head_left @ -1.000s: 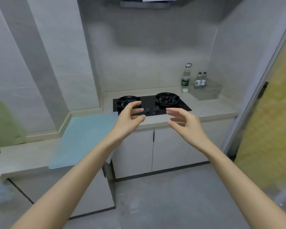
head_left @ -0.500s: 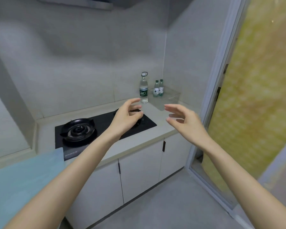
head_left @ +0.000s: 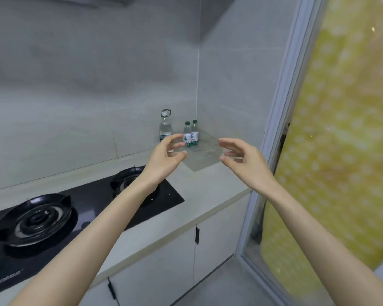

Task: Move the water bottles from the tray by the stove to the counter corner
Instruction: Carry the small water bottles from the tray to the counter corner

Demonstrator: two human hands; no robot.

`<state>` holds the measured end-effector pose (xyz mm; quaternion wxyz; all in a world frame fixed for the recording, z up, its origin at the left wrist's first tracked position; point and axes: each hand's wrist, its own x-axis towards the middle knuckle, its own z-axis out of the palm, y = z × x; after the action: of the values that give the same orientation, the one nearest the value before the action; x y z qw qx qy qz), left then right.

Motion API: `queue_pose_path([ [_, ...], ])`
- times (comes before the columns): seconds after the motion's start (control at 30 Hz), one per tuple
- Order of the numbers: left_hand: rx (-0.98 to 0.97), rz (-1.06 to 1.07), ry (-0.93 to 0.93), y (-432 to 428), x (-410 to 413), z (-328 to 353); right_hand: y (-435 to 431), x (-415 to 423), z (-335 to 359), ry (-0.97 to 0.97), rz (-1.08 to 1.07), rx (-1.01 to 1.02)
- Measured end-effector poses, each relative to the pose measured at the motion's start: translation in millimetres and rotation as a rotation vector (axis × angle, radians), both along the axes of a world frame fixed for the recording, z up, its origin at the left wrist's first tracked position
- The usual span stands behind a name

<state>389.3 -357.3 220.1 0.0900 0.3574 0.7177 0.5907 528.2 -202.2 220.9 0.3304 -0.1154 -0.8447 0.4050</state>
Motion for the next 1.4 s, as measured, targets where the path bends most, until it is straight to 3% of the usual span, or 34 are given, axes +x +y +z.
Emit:
queue_pose_path([
  [0.27, 0.017, 0.111, -0.029, 136.2, -83.1, 6.1, 146.6, -87.7, 12.6, -0.028, 0.079, -0.005],
  [1.1, -0.028, 0.201, -0.204, 344.9, -367.4, -79.9, 362.2, -380.0, -51.3, -0.189, 0.074, 0.024],
  [1.4, -0.086, 0.270, -0.237, 396.1, -449.6, -110.4, 427.2, -493.4, -88.6, -0.211, 0.049, -0.111],
])
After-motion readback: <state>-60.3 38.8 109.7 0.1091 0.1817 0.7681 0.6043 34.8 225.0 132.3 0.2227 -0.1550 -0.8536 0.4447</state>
